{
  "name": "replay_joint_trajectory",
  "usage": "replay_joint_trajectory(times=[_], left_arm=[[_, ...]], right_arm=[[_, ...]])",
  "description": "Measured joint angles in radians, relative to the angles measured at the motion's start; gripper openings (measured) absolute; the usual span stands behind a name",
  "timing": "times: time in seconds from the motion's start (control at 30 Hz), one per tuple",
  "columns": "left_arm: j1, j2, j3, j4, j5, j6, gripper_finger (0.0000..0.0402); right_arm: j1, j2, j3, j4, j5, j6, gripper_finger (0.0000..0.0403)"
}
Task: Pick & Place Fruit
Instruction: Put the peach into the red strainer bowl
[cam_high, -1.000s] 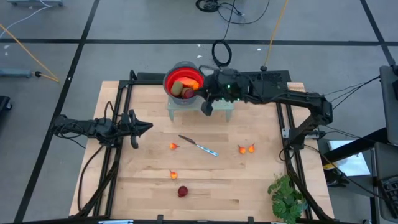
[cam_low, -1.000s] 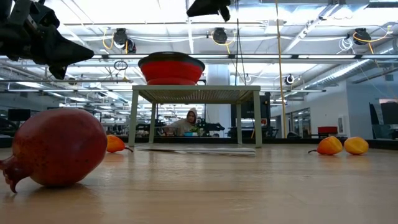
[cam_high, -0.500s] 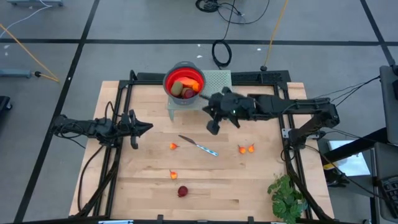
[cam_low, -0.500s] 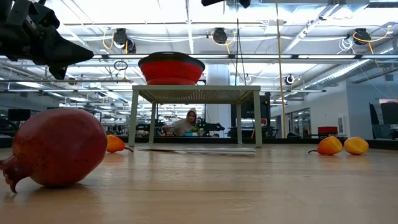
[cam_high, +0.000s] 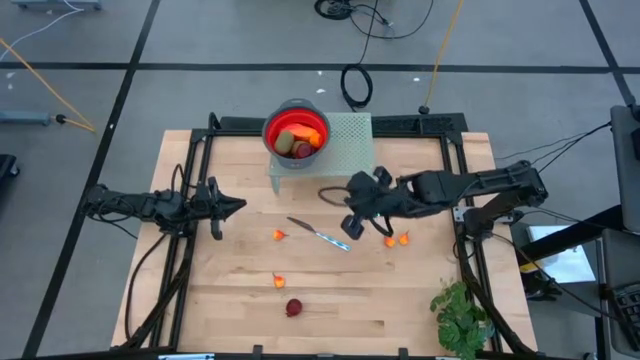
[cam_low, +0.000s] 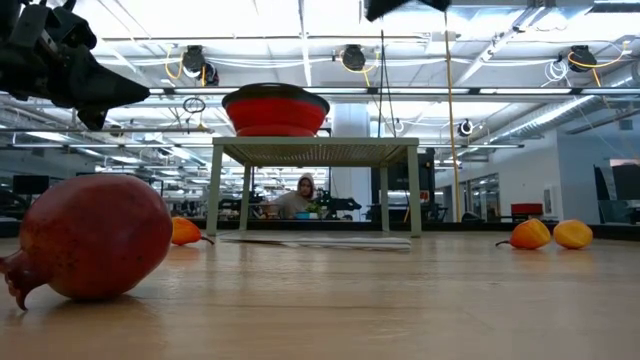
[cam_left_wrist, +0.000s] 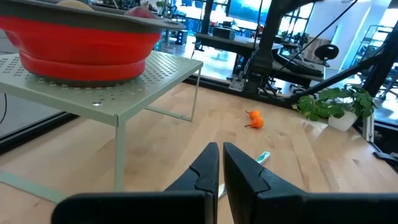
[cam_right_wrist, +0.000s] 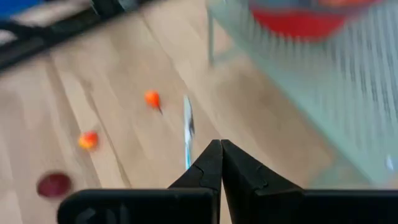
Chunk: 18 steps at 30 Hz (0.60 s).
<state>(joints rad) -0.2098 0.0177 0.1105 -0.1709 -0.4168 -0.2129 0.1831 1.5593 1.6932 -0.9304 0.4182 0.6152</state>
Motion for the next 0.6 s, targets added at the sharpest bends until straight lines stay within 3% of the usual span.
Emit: replay_joint_trajectory(times=[0.27,0.6], left_arm=[[0.000,0.000,0.000,0.001,0.000,0.000,0.0021],[0.000,0.000,0.000,0.004,0.000,-0.011,0.0021]], right_arm=[[0.061,-0.010,-0.056,-0.205,0.003,0.204,0.0000],[0.079,-0.115,-0.303,-0.229,-0.103,0.396,0.0000]])
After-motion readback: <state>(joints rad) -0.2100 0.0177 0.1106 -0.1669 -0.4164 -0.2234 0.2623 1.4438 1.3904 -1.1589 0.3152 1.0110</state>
